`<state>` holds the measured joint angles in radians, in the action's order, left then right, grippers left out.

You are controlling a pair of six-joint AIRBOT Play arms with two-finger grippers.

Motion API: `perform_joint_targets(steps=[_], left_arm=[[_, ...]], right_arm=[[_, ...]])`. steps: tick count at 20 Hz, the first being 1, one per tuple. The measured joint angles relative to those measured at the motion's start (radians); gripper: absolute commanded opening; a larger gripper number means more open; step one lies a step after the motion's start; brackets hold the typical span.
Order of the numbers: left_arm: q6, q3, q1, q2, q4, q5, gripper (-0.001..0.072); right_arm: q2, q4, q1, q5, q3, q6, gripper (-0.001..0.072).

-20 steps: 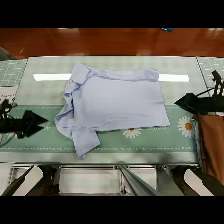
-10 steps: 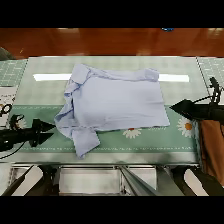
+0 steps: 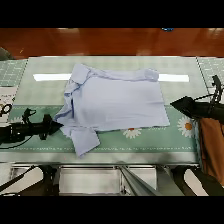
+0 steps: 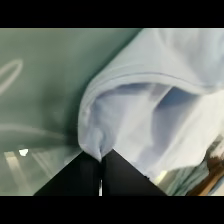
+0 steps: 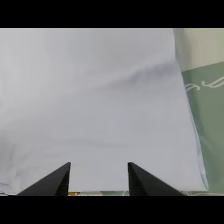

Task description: Fold the shirts.

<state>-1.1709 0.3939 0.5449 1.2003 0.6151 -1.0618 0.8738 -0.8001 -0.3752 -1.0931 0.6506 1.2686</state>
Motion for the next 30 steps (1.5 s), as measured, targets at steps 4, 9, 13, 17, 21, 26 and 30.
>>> perform_joint_targets(steps=[4,9,13,17,21,26,30], left_arm=[[0.009,0.080,-0.016,0.015,-0.006,-0.045,0.0018],[0.026,0.123,-0.021,0.019,-0.008,-0.072,0.0018],[0.032,0.131,-0.021,0.020,-0.009,-0.086,0.0018],[0.034,0.133,-0.021,0.020,-0.010,-0.093,0.0018],[0.035,0.133,-0.022,0.020,-0.010,-0.097,0.0018],[0.051,0.136,-0.035,0.020,-0.010,-0.107,0.0018],[0.057,0.223,-0.037,0.000,-0.022,-0.152,0.0018]], right_arm=[[0.003,-0.053,-0.109,0.037,-0.005,0.023,0.0420],[0.083,-0.123,-0.202,-0.059,-0.069,0.041,0.0420],[0.195,-0.124,-0.175,-0.087,-0.095,0.027,0.0420],[0.306,-0.092,-0.112,-0.041,-0.093,0.010,0.0420],[0.414,0.006,-0.035,0.024,-0.052,-0.013,0.0374],[0.517,0.055,0.102,0.119,0.045,-0.039,0.0027],[0.505,0.053,0.157,0.036,0.222,-0.048,0.0027]])
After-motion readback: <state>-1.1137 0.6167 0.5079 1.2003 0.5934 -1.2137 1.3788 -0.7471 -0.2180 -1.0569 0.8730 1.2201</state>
